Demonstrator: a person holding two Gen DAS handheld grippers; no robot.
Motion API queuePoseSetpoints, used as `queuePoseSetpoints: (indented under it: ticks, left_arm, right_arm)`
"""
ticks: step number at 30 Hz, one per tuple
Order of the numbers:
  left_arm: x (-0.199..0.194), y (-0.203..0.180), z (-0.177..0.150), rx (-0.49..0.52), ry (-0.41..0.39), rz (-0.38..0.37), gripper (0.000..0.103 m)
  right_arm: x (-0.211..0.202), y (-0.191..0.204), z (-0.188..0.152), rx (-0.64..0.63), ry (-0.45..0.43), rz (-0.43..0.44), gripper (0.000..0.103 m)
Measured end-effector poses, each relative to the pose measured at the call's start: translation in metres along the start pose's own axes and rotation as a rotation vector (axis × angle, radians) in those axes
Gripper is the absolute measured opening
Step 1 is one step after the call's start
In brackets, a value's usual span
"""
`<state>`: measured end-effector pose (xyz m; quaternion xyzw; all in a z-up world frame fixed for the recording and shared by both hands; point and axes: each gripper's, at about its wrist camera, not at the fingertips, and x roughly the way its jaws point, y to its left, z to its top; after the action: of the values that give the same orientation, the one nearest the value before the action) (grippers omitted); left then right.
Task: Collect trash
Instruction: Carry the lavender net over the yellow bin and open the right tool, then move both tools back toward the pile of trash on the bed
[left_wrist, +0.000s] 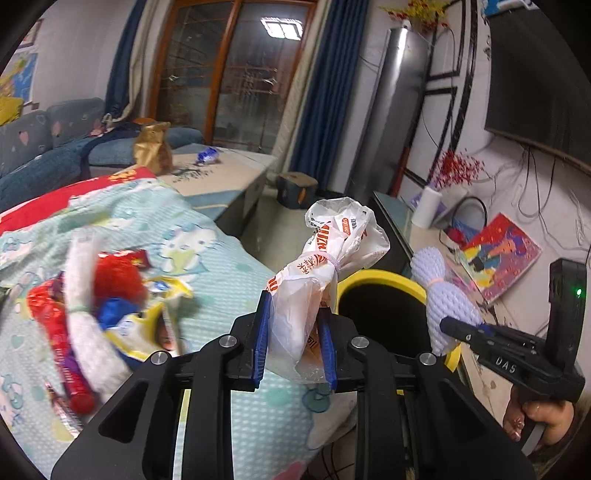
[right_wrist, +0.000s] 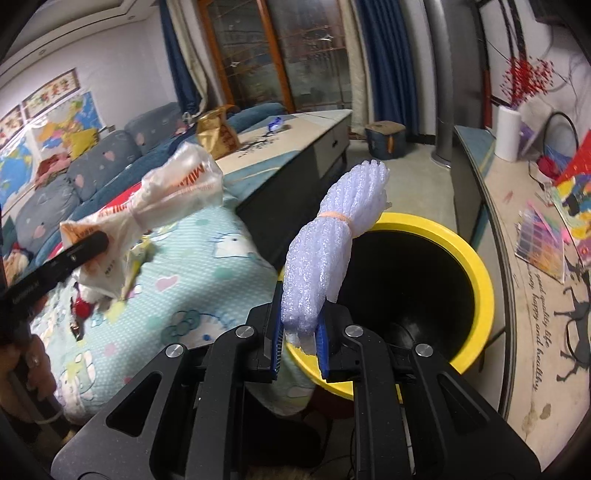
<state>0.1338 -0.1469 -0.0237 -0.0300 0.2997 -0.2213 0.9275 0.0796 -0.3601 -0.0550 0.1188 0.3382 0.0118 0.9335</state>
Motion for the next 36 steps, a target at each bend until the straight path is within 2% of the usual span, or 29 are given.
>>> queuePoseSetpoints:
  ticks: [15, 16, 17, 18, 19, 20, 22, 24, 29, 36]
  left_arm:
    - [0.074, -0.057, -0.008, 0.095, 0.124, -0.045, 0.023]
    - [0.078, -0.061, -0.007, 0.095, 0.129, -0.055, 0.025]
    - [0.083, -0.065, -0.007, 0.095, 0.139, -0.074, 0.027]
    - [0.087, -0.067, -0.007, 0.093, 0.149, -0.095, 0.032]
    - [0.091, -0.070, -0.007, 0.088, 0.157, -0.120, 0.046]
    - [0.091, -0.070, -0.008, 0.080, 0.151, -0.132, 0.054]
    - [0.088, -0.069, -0.010, 0.058, 0.123, -0.162, 0.078]
    - [0.082, -0.066, -0.011, 0.040, 0.105, -0.167, 0.089]
    - [0.055, -0.055, -0.011, 0.018, 0.026, -0.135, 0.093]
    - [0.025, -0.025, -0.012, -0.031, -0.010, -0.065, 0.094]
  right_arm:
    - [0.015, -0.044, -0.009, 0.102, 0.072, -0.043, 0.011]
    - [0.017, -0.047, -0.009, 0.104, 0.081, -0.041, 0.013]
    - [0.019, -0.048, -0.010, 0.111, 0.088, -0.045, 0.025]
    - [0.020, -0.051, -0.012, 0.132, 0.090, -0.054, 0.037]
    - [0.021, -0.054, -0.013, 0.151, 0.091, -0.061, 0.054]
    - [0.020, -0.056, -0.014, 0.169, 0.085, -0.075, 0.055]
    - [0.018, -0.058, -0.013, 0.165, 0.067, -0.112, 0.055]
    - [0.014, -0.060, -0.012, 0.172, 0.045, -0.123, 0.059]
    - [0.009, -0.058, -0.011, 0.186, 0.007, -0.111, 0.059]
    - [0.002, -0.034, -0.005, 0.119, -0.024, -0.047, 0.063]
